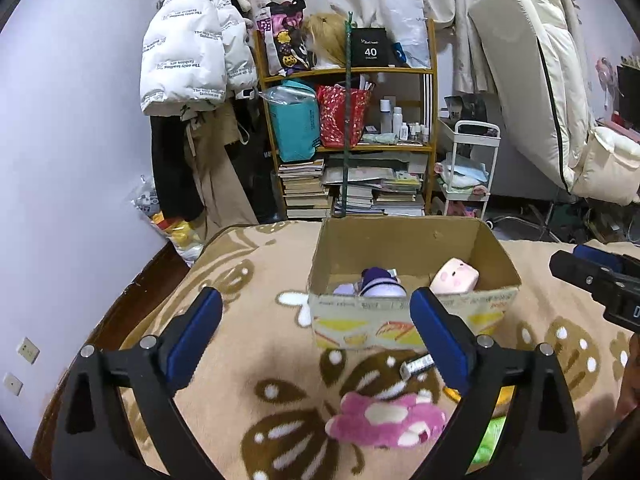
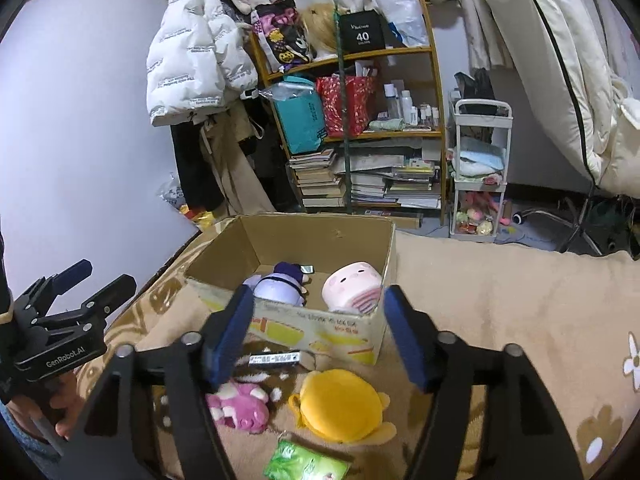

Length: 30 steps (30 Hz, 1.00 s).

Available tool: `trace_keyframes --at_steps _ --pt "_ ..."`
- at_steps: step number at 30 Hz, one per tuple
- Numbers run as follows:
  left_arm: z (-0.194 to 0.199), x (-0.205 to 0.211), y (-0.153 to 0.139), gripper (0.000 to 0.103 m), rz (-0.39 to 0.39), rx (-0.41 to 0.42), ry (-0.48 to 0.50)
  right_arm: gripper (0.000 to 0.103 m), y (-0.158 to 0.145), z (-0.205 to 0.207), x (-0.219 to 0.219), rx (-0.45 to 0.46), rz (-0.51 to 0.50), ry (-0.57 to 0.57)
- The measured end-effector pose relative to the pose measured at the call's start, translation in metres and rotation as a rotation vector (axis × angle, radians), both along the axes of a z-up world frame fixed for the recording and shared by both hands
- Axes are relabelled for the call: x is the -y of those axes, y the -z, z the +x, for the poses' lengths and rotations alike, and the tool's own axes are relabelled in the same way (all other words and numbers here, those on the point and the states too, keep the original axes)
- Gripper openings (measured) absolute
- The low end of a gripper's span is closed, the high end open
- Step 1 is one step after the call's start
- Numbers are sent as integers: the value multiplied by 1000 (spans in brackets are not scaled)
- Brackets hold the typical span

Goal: Organize soft objects
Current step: 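Open both tools over the box and withdraw them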

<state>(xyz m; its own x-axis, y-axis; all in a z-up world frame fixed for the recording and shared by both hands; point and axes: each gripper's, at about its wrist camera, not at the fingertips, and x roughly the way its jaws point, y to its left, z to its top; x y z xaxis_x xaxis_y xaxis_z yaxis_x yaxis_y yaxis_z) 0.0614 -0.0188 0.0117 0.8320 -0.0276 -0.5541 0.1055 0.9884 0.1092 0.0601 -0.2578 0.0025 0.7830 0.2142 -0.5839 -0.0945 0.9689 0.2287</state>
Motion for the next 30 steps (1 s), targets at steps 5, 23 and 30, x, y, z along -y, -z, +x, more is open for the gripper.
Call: trace_keyframes --at_steps 5,23,30 --pt "-27 -7 -10 99 29 42 -20 103 -13 -26 -6 58 -23 -1" --pt "-69 -10 -7 101 73 51 -30 103 -6 -74 -15 12 -28 25" --pt "-58 -9 10 101 50 -31 -1 103 11 -69 -16 -49 -47 31"
